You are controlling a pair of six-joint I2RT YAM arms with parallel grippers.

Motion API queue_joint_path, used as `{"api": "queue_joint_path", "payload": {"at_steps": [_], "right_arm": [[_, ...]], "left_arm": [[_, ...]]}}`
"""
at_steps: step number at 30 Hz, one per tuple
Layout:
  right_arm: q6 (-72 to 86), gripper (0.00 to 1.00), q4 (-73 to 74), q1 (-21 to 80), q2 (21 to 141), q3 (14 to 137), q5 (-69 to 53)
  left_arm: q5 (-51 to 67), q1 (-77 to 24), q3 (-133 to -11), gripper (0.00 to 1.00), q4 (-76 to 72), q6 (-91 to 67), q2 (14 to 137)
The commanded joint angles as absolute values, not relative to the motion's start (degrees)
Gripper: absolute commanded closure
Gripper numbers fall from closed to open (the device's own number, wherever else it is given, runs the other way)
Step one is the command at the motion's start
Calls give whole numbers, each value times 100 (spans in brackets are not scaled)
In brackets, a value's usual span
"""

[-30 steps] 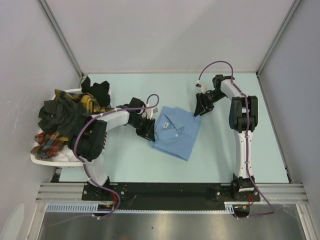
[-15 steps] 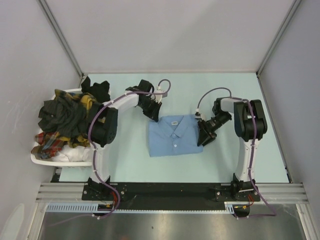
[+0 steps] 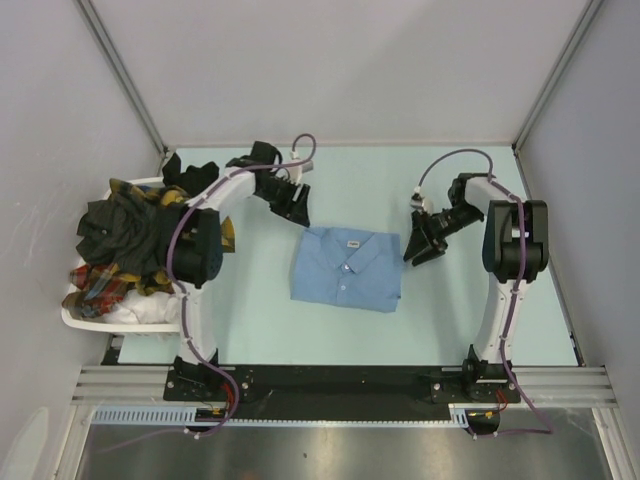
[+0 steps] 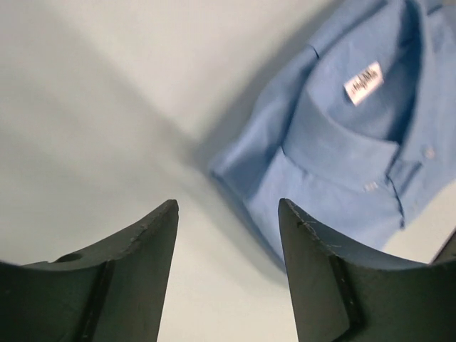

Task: Fold and stack the long sleeve shirts
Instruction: Fold the shirt

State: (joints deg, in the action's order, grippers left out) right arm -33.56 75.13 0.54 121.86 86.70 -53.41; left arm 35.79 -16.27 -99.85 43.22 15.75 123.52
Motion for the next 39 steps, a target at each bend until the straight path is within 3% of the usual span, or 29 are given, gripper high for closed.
{"api": "queue_joint_path", "payload": {"at_steps": [1,8,17,26,35,39], "right_arm": [[-2832,40,6770,140,11979,9254,-4861],[-2733,47,6609,421,12489,9975,-4273],[-2962,46,6434,668,12674,9844,-3797],[-3173,51,6565,765,12761,9861,-3543],[-3270,51,6793,782,12876,10019,-3700],[-3305,56,7127,800,13069,10265,-3963]], "left_arm": [[4043,-1538,-9230,34,4210,1503,11172],[4042,-1538,-8596,35,4096,1468,10951],[4052,-1591,-8526,36,4104,1485,11171],[4087,-1679,-8323,40,3885,1362,11302],[4113,-1775,-8534,42,3771,1257,11531],[4140,-1775,-8525,42,3718,1204,11558]]}}
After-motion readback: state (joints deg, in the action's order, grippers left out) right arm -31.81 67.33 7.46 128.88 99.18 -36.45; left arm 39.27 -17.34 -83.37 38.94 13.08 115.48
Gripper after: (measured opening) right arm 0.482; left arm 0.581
